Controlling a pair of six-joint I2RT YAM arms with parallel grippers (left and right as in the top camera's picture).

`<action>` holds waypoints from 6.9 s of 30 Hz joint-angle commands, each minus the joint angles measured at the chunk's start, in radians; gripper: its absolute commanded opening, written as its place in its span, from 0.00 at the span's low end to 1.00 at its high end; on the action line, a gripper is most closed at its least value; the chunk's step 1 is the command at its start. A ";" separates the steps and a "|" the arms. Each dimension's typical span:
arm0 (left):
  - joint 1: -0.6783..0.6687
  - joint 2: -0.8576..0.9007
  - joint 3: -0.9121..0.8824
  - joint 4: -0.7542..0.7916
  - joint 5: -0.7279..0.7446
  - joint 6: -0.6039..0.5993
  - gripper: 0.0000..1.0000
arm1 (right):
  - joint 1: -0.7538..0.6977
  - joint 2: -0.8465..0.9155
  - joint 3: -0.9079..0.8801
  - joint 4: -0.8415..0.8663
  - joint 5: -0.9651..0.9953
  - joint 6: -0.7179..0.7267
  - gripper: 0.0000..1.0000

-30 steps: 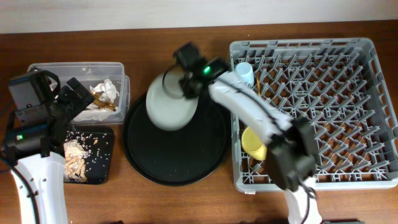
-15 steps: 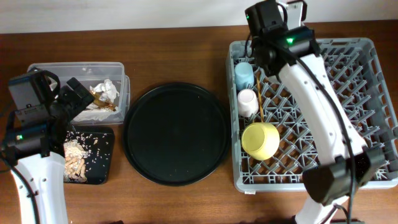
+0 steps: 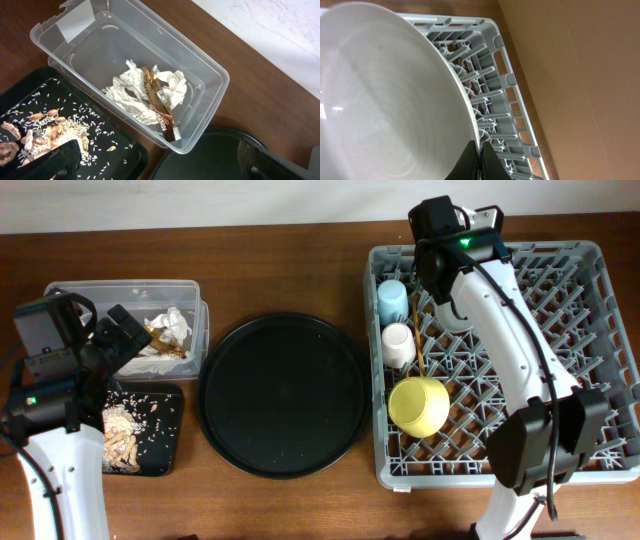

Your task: Sort waste into correct bins and load items into the dishwasher rack

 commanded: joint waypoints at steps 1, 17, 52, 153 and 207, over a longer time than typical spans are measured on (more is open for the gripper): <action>0.005 -0.005 0.010 0.002 0.007 -0.003 0.99 | -0.003 0.003 -0.006 0.018 -0.005 -0.014 0.04; 0.005 -0.005 0.010 0.002 0.007 -0.003 0.99 | 0.006 -0.061 0.066 -0.006 -0.243 -0.014 0.52; 0.005 -0.005 0.010 0.002 0.007 -0.003 0.99 | 0.009 -0.556 0.070 0.002 -0.748 -0.018 0.98; -0.365 -0.986 -0.621 0.131 -0.071 0.013 0.99 | -0.233 -1.958 -1.917 1.126 -0.856 -0.007 0.98; -0.237 -1.249 -1.283 0.750 0.028 0.357 0.99 | -0.233 -1.958 -1.917 1.126 -0.856 -0.007 0.99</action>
